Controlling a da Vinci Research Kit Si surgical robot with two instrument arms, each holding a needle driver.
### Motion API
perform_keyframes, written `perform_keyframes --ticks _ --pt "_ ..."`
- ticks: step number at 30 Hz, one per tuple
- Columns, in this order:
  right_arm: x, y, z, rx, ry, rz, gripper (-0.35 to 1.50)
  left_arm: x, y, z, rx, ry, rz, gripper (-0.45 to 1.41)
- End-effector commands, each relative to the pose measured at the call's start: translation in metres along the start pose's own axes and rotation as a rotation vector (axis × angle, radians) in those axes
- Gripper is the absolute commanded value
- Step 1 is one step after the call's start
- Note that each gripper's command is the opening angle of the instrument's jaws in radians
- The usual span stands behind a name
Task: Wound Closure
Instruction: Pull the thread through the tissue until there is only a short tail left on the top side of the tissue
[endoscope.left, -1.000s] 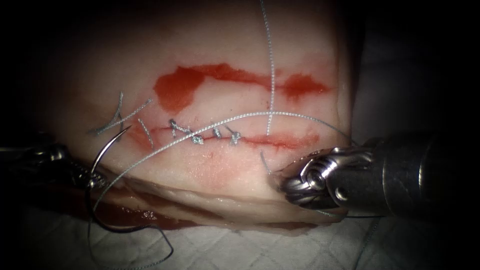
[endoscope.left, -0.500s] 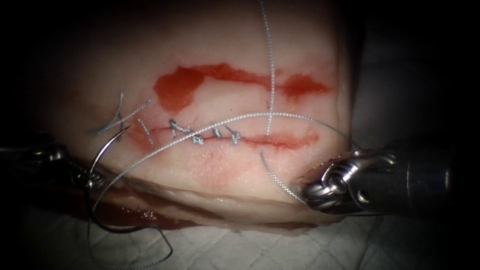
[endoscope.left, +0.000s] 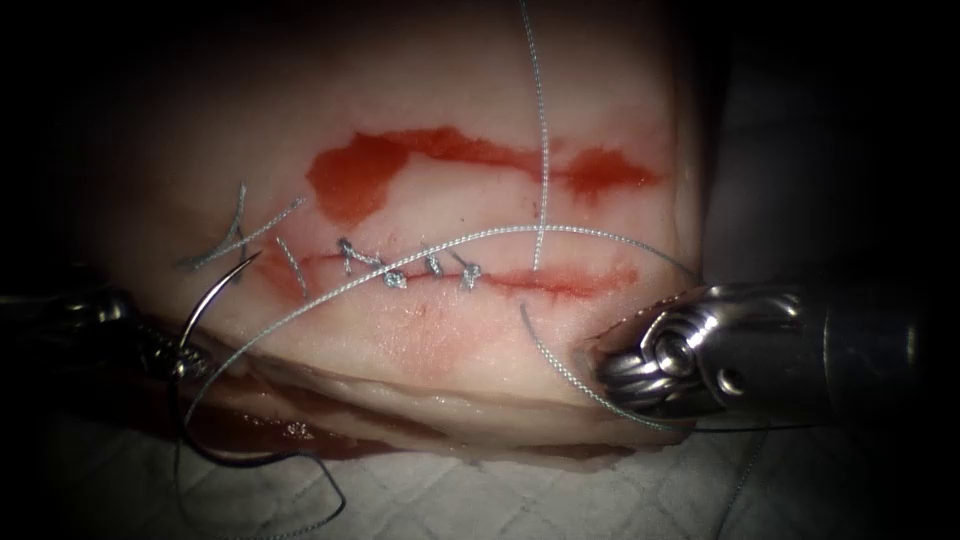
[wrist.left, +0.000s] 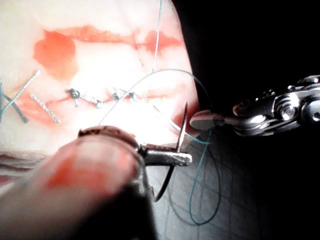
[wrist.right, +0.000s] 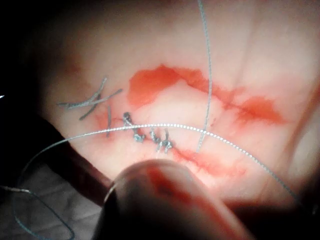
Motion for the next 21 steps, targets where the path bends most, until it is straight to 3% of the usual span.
perform_keyframes --ticks 1,8,21 --pt "-0.0009 0.001 0.0009 0.003 -0.009 -0.022 0.37 0.0 0.0007 0.0003 0.002 0.002 0.001 -0.45" --pt "-0.0006 0.001 0.0026 0.016 -0.025 -0.041 0.54 0.0001 0.0007 0.0004 0.0 0.004 0.001 -0.45" --pt "-0.0007 0.0014 0.0047 -0.009 -0.032 -0.051 0.44 0.0002 0.0008 0.0005 -0.002 0.008 0.003 -0.45"
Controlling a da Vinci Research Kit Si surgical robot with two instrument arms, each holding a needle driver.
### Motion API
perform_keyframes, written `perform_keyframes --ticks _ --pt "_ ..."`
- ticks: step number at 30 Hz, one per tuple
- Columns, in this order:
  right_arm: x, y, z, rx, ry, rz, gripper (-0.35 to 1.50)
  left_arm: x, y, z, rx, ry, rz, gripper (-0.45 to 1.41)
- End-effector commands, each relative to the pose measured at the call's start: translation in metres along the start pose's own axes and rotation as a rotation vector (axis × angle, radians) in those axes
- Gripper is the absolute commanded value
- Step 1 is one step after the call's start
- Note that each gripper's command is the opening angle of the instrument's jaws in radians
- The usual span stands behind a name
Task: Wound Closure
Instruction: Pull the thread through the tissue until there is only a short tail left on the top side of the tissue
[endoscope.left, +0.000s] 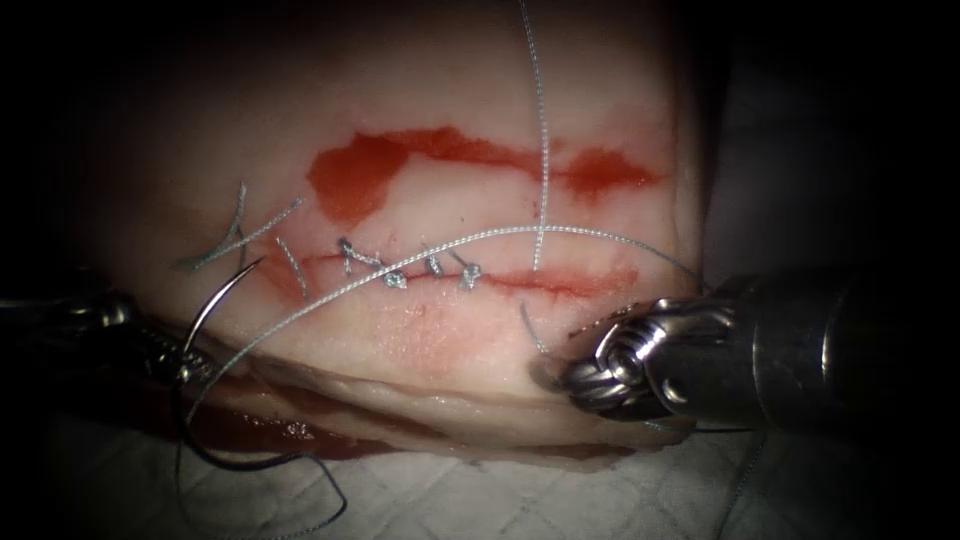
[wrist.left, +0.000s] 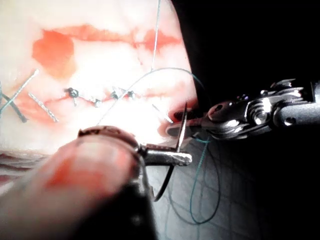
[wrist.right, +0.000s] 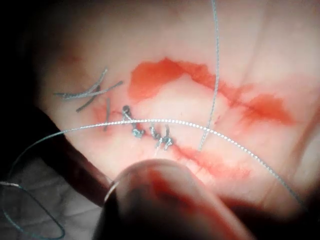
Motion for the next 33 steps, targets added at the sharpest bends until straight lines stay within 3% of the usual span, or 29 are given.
perform_keyframes --ticks 1,3,4,5,6,12,23,33 --pt "-0.0008 0.0006 0.0008 -0.012 -0.002 0.014 0.42 0.0 0.0007 0.0003 0.002 0.0 0.001 -0.45" --pt "-0.0008 0.0007 0.0009 -0.018 0.001 0.055 0.09 0.0 0.0007 0.0003 0.001 0.005 0.001 -0.45" --pt "-0.0008 0.0008 0.0008 -0.017 0.007 0.053 0.0 0.0 0.0006 0.0003 0.001 0.005 0.001 -0.45" --pt "-0.0006 0.0008 0.0007 -0.016 0.027 0.057 -0.28 0.0 0.0006 0.0003 -0.001 0.007 0.001 -0.45" --pt "-0.0004 0.0008 0.0006 -0.015 0.035 0.053 -0.35 0.0 0.0006 0.0003 -0.001 0.007 0.001 -0.45" --pt "0.0007 0.0005 0.0003 -0.007 0.101 0.042 -0.35 0.0001 0.0006 0.0004 -0.001 0.007 0.001 -0.45" --pt "0.0018 -0.0005 -0.0002 -0.007 0.136 0.031 -0.35 0.0001 0.0005 0.0005 0.001 0.008 0.001 -0.45" --pt "0.0048 -0.0012 -0.0017 -0.012 0.238 -0.043 -0.35 0.0002 0.0005 0.0005 -0.001 0.01 0.0 -0.45"
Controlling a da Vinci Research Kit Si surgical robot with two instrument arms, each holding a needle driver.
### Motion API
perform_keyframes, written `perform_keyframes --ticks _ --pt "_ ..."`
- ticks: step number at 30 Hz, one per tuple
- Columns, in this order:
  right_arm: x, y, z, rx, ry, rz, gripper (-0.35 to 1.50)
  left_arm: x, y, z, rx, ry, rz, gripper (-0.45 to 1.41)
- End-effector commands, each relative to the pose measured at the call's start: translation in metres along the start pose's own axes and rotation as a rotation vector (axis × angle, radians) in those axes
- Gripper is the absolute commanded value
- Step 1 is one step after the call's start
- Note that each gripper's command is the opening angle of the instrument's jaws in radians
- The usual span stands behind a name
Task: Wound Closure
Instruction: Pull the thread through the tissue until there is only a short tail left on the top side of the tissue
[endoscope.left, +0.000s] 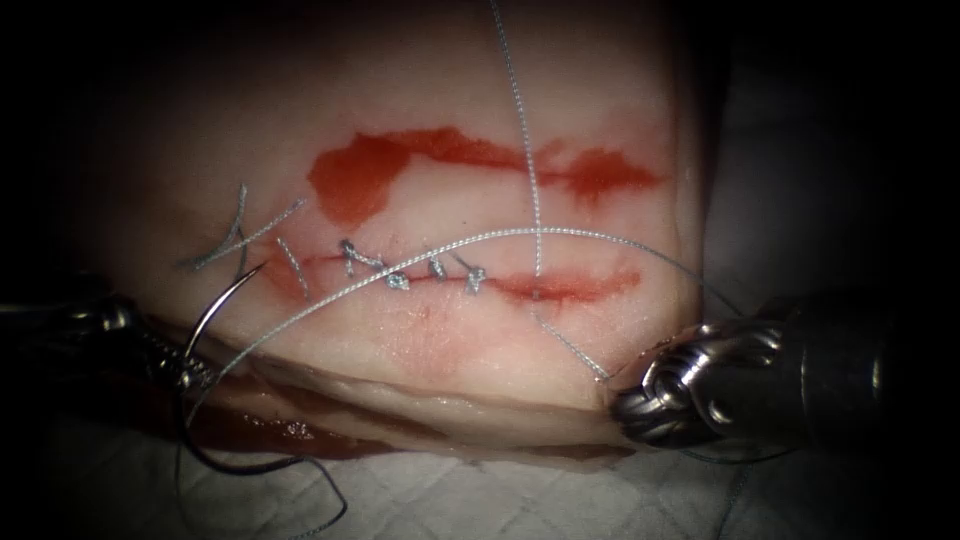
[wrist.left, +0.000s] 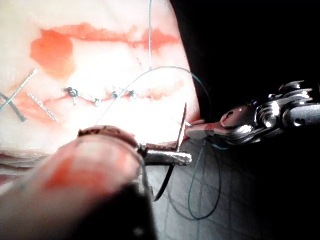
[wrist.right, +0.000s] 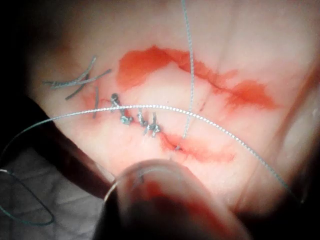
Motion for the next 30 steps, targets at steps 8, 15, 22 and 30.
perform_keyframes --ticks 8,15,22,30 --pt "0.0013 0.0004 -0.0002 -0.049 0.048 -0.047 -0.35 0.0 0.0006 0.0003 0.002 0.002 0.0 -0.45" --pt "0.0047 0.0014 -0.0004 -0.189 0.15 -0.124 -0.35 0.0 0.0006 0.0003 0.003 0.002 0.0 -0.45" --pt "0.0059 0.0012 -0.0005 -0.2 0.18 -0.154 -0.35 0.0 0.0006 0.0003 0.002 0.002 0.0 -0.45" --pt "0.0082 -0.0004 0.0008 -0.182 0.182 -0.143 -0.35 0.0 0.0007 0.0003 0.003 0.003 0.0 -0.45"
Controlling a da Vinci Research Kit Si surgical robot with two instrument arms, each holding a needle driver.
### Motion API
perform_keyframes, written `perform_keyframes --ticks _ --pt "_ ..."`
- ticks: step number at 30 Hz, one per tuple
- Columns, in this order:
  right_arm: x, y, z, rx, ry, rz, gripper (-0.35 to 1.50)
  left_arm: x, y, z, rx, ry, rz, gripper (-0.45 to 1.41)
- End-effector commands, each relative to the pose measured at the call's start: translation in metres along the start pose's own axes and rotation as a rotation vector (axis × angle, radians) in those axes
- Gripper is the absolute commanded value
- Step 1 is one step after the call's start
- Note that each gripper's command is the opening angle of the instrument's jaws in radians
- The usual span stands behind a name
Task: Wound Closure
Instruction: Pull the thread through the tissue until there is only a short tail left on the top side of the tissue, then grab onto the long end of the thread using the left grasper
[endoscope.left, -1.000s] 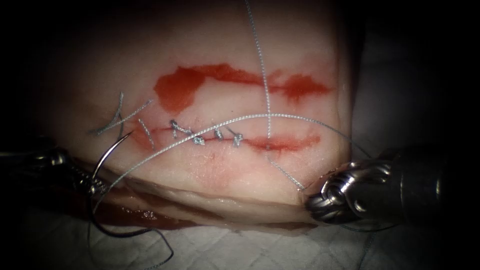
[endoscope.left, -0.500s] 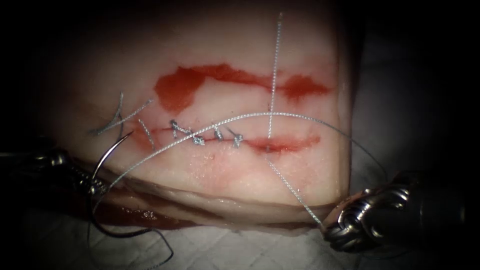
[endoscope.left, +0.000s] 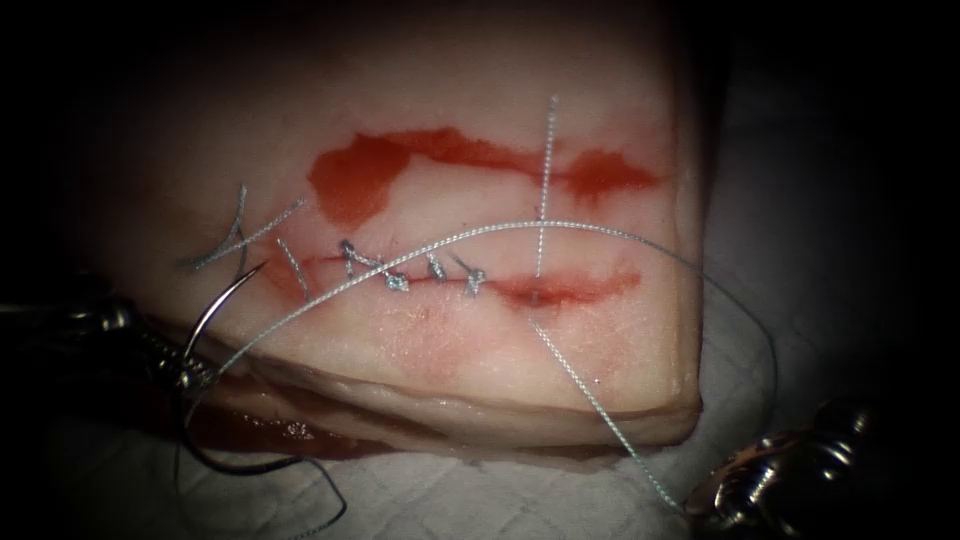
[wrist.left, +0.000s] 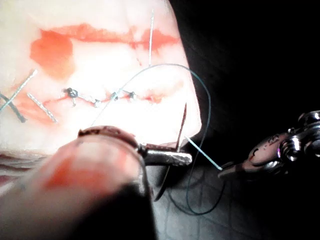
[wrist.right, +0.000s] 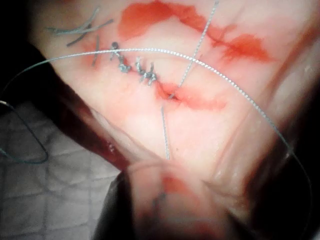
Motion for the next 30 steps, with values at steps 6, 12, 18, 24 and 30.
perform_keyframes --ticks 6,12,18,24,30 --pt "-0.0004 -0.0001 0.0003 -0.002 0.018 0.007 -0.35 0.0001 0.0008 0.0004 0.0 0.0 0.001 -0.45" --pt "0.0003 -0.0004 0.0003 -0.009 0.033 0.002 -0.35 0.0001 0.0008 0.0003 0.0 0.0 0.001 -0.45" --pt "0.0004 -0.0005 0.0001 -0.01 0.035 0.001 -0.35 0.0 0.0007 0.0003 0.001 0.0 0.001 -0.45" --pt "0.0002 -0.0006 0.0 -0.015 0.037 0.002 -0.35 0.0 0.0007 0.0003 -0.001 0.002 0.0 -0.45" --pt "-0.0006 -0.0007 -0.0008 0.044 -0.043 0.012 0.54 0.0 0.0007 0.0003 -0.002 0.002 0.001 -0.45"
